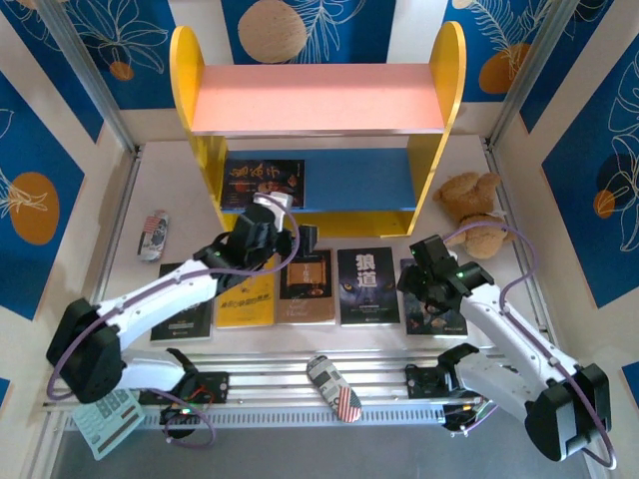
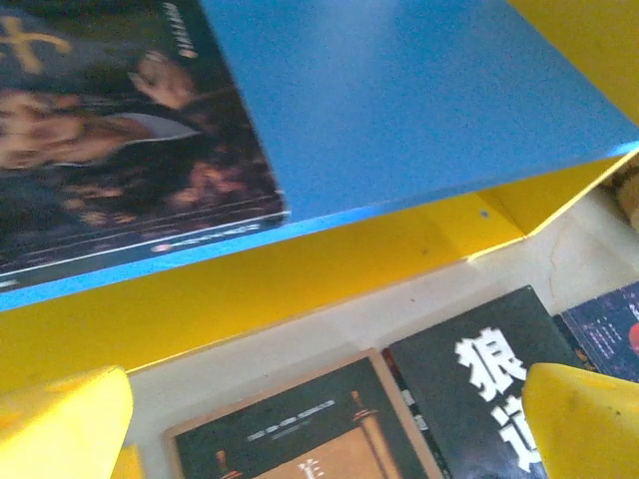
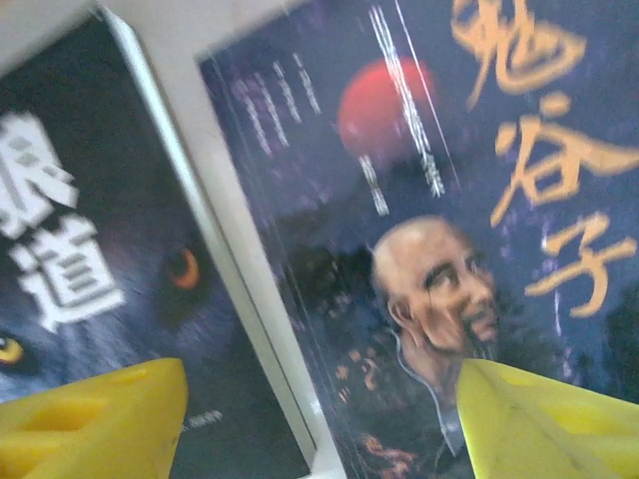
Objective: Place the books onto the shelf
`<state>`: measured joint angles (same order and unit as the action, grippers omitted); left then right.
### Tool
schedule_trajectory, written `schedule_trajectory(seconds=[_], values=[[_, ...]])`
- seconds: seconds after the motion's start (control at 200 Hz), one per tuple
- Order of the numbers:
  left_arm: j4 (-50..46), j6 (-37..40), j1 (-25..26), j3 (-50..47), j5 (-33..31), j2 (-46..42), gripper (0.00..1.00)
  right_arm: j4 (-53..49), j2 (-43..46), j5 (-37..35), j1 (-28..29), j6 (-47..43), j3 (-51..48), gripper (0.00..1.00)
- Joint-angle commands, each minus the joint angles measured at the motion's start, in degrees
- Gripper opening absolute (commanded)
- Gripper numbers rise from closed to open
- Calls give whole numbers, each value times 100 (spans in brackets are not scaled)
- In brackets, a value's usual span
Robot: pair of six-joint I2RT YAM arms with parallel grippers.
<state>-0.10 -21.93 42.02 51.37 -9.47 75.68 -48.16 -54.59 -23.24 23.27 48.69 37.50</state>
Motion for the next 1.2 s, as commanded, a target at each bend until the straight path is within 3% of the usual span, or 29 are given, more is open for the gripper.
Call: schedule_trajectory(seconds=[0.0, 0.32, 0.66, 0.98, 1.196], values=[[-79, 186, 111, 611, 260, 402, 100, -257, -210, 338, -32, 554, -148, 70], [-474, -159, 546, 1418, 820, 1267, 100, -153, -702, 539, -395, 216, 11, 69], [-1353, -635, 1173, 2318, 1462, 2147, 100, -18, -267, 1294, -2322, -749, 168, 71], [-1539, -1258, 1528, 3024, 2344, 2918, 100, 367, -532, 1614, -3147, -1177, 178, 69], [-1408, -1548, 1702, 3219, 2779, 3336, 100, 511, -700, 1814, -3206, -1285, 162, 66]])
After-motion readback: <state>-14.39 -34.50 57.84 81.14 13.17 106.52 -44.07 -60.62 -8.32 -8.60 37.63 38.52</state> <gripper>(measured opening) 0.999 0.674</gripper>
